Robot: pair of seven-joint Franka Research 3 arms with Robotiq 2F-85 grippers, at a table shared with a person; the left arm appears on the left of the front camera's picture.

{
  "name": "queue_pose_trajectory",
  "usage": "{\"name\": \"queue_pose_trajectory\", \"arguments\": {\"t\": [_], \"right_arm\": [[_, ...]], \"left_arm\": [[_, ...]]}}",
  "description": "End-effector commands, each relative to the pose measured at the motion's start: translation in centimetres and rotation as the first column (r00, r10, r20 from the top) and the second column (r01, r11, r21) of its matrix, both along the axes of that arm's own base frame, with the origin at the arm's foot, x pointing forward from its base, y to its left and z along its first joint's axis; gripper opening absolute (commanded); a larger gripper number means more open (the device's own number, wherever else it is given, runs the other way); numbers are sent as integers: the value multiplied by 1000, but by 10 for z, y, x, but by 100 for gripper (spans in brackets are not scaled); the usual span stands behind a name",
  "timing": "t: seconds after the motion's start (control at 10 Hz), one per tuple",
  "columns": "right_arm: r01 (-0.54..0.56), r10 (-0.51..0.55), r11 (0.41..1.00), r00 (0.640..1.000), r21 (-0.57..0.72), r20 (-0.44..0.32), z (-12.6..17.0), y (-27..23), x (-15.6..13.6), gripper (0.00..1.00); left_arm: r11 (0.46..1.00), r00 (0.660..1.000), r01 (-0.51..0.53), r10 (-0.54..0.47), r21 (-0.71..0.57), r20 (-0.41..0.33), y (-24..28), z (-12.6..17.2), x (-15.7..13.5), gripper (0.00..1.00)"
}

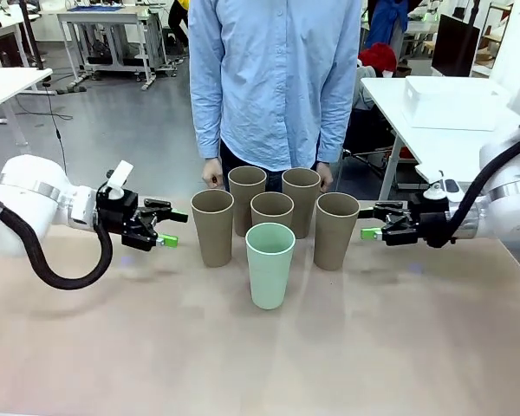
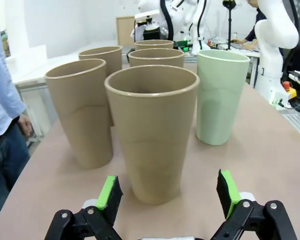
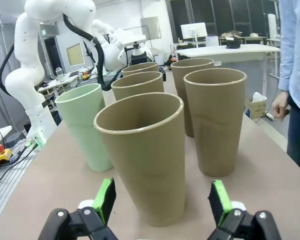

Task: Stack the cups and store them in the basket.
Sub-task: Pick up two Reusable plastic cups , one in each hand.

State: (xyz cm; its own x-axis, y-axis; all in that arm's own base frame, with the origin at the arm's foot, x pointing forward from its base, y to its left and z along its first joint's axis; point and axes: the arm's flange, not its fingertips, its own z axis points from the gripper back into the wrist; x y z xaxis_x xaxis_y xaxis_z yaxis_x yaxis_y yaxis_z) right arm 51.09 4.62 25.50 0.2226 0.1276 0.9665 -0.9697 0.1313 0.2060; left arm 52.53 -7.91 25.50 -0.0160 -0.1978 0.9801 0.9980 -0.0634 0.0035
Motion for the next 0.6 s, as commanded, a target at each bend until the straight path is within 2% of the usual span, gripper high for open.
{"name": "queue_pose_trajectory", "arguments": {"t": [0.0, 0.5], "right_arm": [[-37, 34, 999, 997, 39, 64, -8, 7, 8, 100], [-88, 82, 994, 992, 64, 92, -23, 13, 9, 100]], "left_arm": [[999, 999, -8, 10, -31, 46, -7, -7, -2, 100], [998, 998, 10, -7, -56, 57, -27, -15, 3, 100]]}}
